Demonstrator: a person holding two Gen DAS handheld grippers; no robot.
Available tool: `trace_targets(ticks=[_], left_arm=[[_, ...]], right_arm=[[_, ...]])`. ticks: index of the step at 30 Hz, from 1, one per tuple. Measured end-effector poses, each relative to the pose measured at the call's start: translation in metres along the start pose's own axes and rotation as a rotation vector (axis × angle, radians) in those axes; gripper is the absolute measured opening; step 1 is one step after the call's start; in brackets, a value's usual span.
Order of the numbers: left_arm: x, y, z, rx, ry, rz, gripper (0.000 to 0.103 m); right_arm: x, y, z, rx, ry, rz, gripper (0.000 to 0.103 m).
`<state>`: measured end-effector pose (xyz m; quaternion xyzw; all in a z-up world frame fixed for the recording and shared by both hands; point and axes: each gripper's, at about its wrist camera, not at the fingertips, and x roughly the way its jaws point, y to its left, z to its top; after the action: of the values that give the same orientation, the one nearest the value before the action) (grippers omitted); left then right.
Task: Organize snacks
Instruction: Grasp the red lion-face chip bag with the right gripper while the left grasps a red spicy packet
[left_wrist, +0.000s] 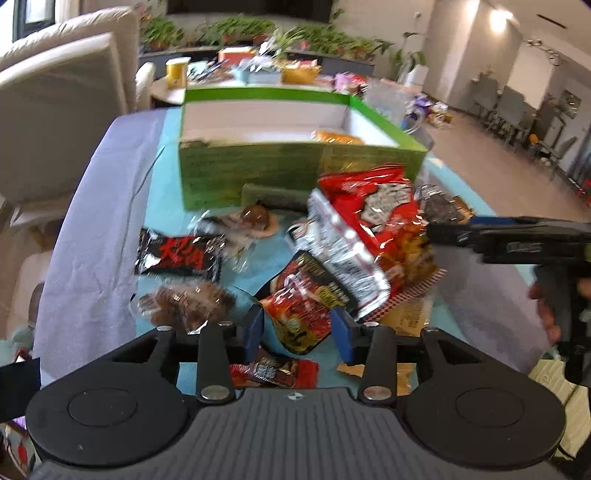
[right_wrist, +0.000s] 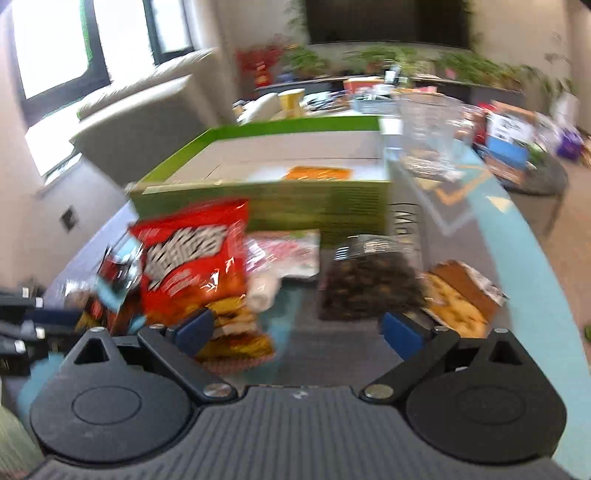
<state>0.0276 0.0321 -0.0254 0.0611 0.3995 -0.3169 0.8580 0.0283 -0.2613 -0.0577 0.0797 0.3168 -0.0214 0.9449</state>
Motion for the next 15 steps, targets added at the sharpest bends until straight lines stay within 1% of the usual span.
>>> trace_targets(ticks=[3,4,5,6,7,8,10,11,14,15], left_arm=[[0.01,0.009,-0.001,-0.063,0.052,0.01,0.037],[0.011,0.012,-0.001,-0.085,0.059,0.006,0.036],[0.011,0.015,-0.001,-0.108,0.045,-0.001,0.035],[0.012,0.018,-0.001,-0.127,0.047,0.001,0.021],[0.013,0.02,0.0,-0.144,0.048,0.004,0.01],[0.015,0.024,0.0,-0.172,0.052,-0.008,0.005],[0.014,0.028,-0.001,-0.212,0.041,-0.023,0.002],[0.011,0.028,-0.001,-0.212,0.022,-0.018,0.0],[0.0,0.022,-0.001,-0.171,-0.042,0.023,0.0],[-0.004,0.022,0.0,-0.168,-0.058,0.016,0.0]], right_arm=[[-0.008,0.012,-0.002,-0.057,-0.041,0.067,0.065],[-0.008,0.019,-0.003,-0.089,-0.049,0.084,0.065],[-0.008,0.029,-0.005,-0.131,-0.053,0.093,0.065],[-0.006,0.037,-0.006,-0.167,-0.052,0.094,0.066],[-0.004,0.046,-0.008,-0.204,-0.046,0.089,0.065],[0.0,0.054,-0.01,-0.227,-0.038,0.083,0.066],[0.008,0.062,-0.013,-0.232,-0.014,0.077,0.065],[0.012,0.064,-0.012,-0.221,-0.001,0.076,0.066],[0.019,0.071,-0.012,-0.186,0.016,0.066,0.066],[0.021,0.073,-0.01,-0.186,0.012,0.057,0.066]])
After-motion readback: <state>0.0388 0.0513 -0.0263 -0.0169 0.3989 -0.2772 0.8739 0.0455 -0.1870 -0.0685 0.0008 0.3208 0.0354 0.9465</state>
